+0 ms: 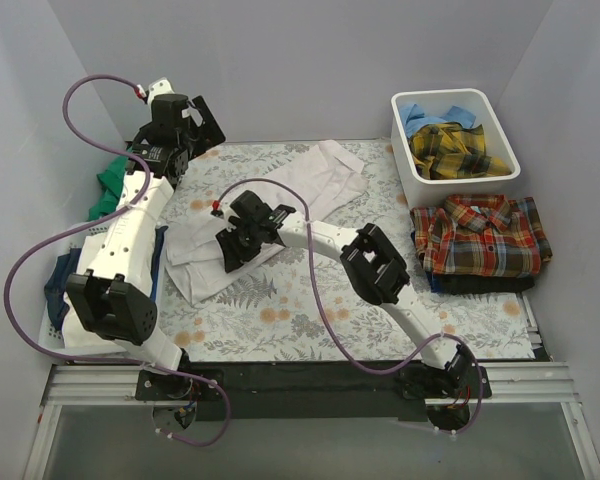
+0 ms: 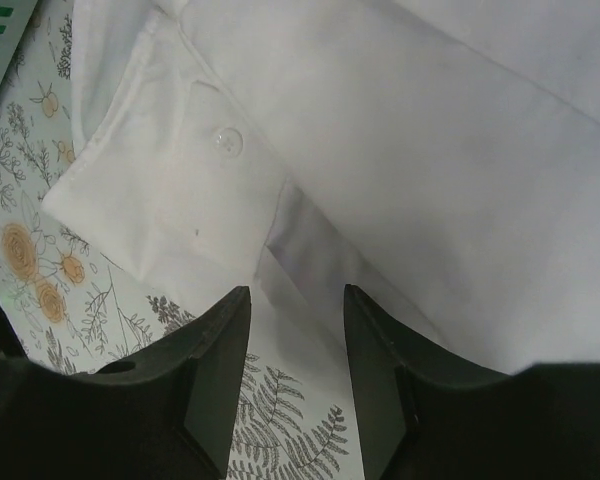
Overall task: Fold and stack the long sleeve shirts
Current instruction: Fold the shirt
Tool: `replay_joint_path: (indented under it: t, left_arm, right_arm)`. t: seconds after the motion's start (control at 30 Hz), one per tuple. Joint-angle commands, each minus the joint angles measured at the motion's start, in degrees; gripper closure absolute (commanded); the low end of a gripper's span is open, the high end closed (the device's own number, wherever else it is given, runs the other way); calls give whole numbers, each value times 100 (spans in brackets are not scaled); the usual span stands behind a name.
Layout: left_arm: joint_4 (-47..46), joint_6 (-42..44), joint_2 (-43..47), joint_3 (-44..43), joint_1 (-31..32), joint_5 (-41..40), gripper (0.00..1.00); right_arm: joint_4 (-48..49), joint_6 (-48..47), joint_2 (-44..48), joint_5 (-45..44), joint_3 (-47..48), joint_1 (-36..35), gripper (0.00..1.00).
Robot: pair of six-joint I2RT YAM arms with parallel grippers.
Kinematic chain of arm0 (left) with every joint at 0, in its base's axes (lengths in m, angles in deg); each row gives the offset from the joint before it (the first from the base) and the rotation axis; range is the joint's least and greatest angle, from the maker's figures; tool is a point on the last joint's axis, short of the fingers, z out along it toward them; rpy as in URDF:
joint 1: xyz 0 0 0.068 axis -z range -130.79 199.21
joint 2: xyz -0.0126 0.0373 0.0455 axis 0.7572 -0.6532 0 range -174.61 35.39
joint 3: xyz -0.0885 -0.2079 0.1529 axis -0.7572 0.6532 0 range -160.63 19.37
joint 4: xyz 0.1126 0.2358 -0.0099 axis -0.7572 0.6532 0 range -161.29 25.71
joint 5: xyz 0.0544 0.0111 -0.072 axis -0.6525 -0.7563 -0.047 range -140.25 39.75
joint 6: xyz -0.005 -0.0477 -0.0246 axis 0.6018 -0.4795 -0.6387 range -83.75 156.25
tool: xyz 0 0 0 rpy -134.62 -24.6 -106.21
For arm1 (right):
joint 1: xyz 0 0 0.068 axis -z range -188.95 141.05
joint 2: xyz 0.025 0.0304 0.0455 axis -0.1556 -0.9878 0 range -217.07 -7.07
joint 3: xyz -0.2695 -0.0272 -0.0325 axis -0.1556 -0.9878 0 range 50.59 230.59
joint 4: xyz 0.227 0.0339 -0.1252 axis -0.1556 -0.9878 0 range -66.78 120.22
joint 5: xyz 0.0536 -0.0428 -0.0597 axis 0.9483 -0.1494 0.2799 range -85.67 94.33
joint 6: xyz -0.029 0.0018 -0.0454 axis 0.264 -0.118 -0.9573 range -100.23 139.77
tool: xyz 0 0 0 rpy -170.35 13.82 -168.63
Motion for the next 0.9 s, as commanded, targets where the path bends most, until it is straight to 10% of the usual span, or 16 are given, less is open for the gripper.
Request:
replay_joint_path:
  t: [0.0, 0.37, 0.87]
  left_arm:
    - [-30, -25, 183, 100, -44, 89, 2]
    - [233, 168, -159, -5, -53, 572, 2]
    - [611, 194, 104, 1382, -53, 2118, 2]
  right_arm:
    - [-216, -163, 383, -58, -978, -76, 49]
    - [91, -348, 2393, -717, -4746, 169, 52]
    - [-409, -357, 4943, -1121, -6658, 1040, 52]
